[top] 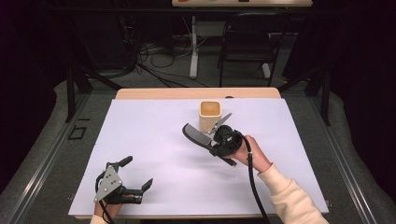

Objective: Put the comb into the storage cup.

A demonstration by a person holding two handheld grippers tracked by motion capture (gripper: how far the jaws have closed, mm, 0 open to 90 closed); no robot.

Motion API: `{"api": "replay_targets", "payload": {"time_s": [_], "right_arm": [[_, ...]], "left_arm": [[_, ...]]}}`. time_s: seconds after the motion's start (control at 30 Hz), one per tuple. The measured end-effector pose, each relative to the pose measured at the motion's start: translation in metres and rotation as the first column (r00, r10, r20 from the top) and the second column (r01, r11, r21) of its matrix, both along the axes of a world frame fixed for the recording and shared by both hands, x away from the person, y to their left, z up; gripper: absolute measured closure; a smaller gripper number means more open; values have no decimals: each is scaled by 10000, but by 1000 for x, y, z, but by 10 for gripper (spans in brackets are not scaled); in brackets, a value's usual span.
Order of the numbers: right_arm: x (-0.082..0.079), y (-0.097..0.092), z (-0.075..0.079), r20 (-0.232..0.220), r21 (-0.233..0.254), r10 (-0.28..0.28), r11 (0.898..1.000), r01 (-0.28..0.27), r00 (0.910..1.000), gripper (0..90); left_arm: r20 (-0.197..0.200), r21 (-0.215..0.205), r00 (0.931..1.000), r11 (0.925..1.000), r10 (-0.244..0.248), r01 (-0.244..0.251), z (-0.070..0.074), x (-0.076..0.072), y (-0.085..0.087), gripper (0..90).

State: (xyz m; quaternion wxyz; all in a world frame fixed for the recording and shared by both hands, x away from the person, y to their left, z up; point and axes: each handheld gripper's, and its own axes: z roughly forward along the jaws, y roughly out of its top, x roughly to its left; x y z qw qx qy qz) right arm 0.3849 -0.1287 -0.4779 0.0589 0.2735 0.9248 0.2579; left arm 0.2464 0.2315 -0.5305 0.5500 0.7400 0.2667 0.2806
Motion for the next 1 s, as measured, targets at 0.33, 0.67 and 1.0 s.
{"api": "replay_targets", "payload": {"time_s": [0.33,0.67,1.0], "right_arm": [[-4,-11,3,181,444,-141,9989,133,9997,721],[-6,-20,4,315,682,-195,9975,174,9993,722],[-9,-27,8,443,945,-349,9951,306,9984,722]], "left_arm": [[-4,-2,10000,10000,6,-6,0,0,0,0],[24,23,10000,10000,19,-19,0,0,0,0],[31,42,10000,10000,33,-33,0,0,0,0]]}}
